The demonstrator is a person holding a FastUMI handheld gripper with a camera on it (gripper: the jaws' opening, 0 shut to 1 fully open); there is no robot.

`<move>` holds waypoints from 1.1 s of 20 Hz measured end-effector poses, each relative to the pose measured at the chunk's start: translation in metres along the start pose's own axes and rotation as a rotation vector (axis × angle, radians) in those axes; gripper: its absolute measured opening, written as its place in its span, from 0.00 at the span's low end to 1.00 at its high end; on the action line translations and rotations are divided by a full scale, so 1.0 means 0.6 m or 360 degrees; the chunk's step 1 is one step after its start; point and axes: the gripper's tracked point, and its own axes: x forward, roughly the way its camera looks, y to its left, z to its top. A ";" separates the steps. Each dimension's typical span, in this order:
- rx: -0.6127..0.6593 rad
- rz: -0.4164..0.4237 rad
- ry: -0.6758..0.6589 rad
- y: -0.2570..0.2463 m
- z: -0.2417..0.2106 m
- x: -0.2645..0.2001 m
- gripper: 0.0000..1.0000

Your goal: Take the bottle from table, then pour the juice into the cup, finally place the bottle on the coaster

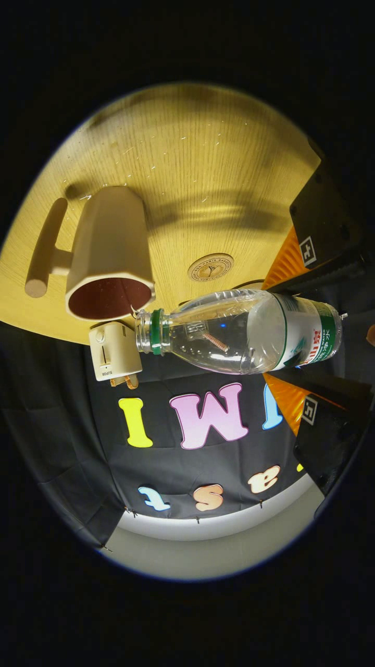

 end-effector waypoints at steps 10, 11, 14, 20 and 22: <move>0.0068 -0.0001 -0.0009 0.006 0.001 0.003 0.74; 0.0071 0.0001 -0.0011 0.006 0.001 0.002 0.74; 0.0087 -0.0002 -0.0017 0.008 0.001 0.006 0.74; 0.0123 0.0014 -0.0025 0.016 0.002 0.009 0.74; 0.0141 0.0018 -0.0035 0.018 0.003 0.009 0.74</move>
